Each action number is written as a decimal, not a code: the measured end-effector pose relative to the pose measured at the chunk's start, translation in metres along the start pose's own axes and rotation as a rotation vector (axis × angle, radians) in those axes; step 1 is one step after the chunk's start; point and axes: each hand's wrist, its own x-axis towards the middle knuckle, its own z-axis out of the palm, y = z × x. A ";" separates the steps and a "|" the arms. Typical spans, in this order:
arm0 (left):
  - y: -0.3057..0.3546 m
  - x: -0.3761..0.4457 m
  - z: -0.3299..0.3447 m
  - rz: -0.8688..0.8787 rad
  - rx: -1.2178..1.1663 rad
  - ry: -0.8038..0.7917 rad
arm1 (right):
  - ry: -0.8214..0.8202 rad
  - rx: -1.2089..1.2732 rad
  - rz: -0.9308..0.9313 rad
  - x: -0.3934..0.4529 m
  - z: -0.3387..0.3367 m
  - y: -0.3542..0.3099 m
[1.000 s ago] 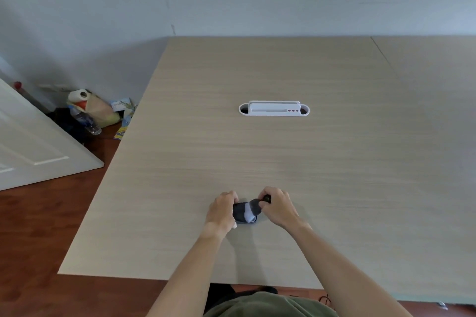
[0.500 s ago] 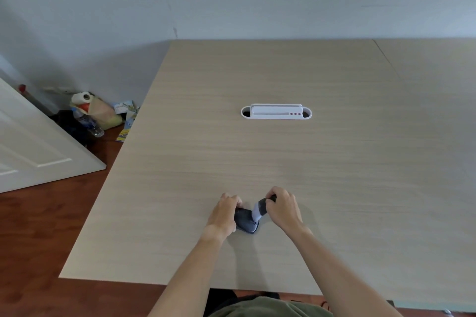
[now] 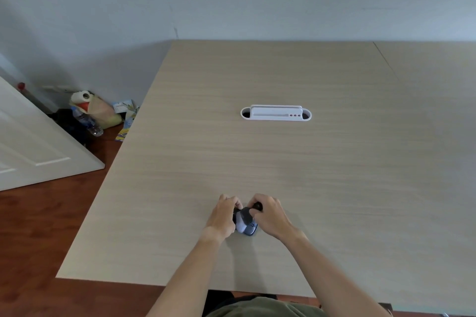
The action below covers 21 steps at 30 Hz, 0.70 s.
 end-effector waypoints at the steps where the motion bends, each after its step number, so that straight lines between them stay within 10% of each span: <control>1: 0.001 -0.002 0.001 -0.012 0.004 0.014 | -0.018 -0.022 0.011 0.000 0.001 0.002; 15: 0.013 -0.023 0.045 -0.229 -0.093 0.235 | 0.207 -0.112 0.163 -0.002 -0.008 0.014; 21: 0.004 -0.022 0.035 -0.128 -0.055 0.170 | -0.017 -0.089 0.044 -0.006 -0.002 0.002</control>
